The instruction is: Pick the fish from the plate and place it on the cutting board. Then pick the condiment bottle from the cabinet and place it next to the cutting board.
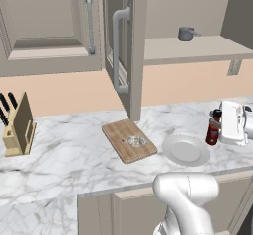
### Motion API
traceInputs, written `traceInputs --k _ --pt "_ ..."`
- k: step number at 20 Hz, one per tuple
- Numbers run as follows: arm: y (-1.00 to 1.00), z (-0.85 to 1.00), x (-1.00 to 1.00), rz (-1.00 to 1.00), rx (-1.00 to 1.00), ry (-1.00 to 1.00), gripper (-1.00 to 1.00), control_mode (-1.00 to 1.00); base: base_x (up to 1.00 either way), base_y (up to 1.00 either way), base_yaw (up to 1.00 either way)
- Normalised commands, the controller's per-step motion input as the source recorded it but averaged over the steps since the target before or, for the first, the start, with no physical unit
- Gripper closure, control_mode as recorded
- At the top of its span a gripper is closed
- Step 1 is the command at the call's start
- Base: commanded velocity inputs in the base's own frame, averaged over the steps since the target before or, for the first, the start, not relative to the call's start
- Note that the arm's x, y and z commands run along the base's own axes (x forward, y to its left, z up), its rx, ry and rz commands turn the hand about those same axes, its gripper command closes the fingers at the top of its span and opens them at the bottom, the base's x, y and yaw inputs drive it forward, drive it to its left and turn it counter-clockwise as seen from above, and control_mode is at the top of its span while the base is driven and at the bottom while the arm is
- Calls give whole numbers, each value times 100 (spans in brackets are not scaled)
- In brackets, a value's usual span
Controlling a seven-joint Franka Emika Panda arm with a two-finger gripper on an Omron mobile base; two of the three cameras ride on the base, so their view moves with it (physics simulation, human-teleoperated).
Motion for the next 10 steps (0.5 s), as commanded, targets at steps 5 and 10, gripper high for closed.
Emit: traceInputs --k 5,10 --pt "-35 -10 0 0 -9 0 100 -100 0 0 0" --pt "-31 -24 0 0 -6 3 100 -100 0 0 0"
